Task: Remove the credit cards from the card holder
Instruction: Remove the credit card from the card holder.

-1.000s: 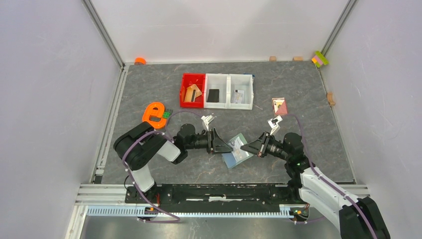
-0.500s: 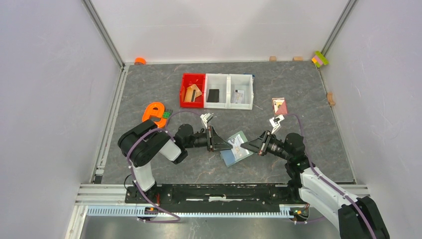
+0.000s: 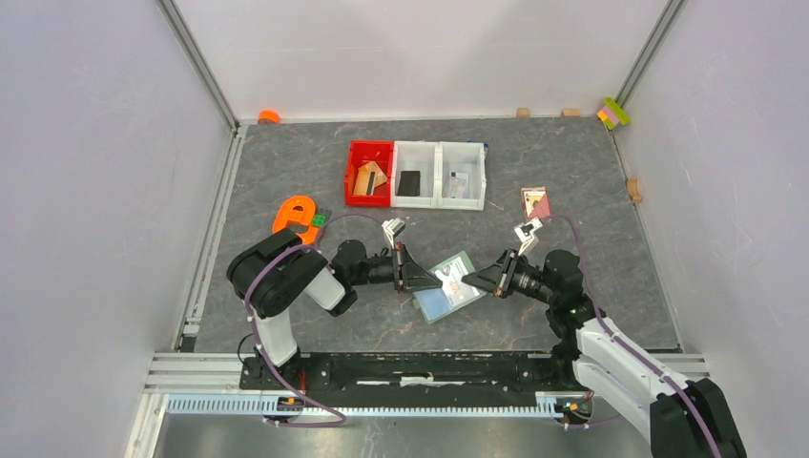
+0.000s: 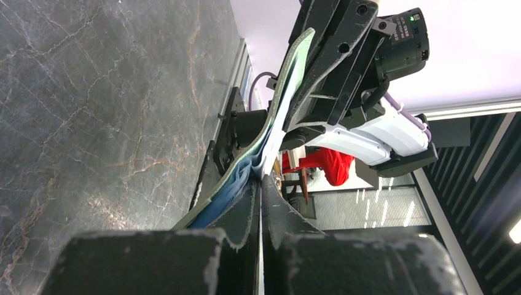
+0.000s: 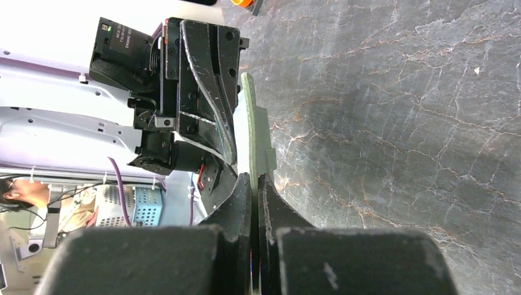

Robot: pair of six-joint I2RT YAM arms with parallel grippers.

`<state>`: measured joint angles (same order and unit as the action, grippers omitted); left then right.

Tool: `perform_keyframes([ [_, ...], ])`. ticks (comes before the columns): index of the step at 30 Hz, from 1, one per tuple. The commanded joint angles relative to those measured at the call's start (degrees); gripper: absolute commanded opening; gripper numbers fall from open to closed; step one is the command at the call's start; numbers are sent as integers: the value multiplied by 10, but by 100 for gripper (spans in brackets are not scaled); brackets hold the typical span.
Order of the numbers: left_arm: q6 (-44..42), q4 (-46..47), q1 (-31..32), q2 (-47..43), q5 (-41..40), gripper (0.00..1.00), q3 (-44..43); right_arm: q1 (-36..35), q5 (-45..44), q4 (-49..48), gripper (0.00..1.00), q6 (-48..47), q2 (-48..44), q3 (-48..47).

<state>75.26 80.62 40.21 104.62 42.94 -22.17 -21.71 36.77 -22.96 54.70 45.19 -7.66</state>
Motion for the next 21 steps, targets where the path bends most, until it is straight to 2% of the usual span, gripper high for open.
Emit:
perform_keyframes([
  [1, 7, 64, -10, 0, 22, 2, 6, 5, -34, 66, 0, -57, -12, -25],
  [5, -23, 16, -10, 4, 21, 2, 5, 6, -46, 68, 0, -65, -10, -17],
  [12, -92, -123, -10, -30, -8, 2, -1, 7, -65, 47, 0, -61, -6, 8],
  [17, -178, -311, -3, -86, -60, 2, -21, 7, -101, 70, 0, -80, -4, 12],
  [21, -253, -520, 22, -137, -138, 5, -60, 8, -127, 83, 0, -102, -7, 16],
])
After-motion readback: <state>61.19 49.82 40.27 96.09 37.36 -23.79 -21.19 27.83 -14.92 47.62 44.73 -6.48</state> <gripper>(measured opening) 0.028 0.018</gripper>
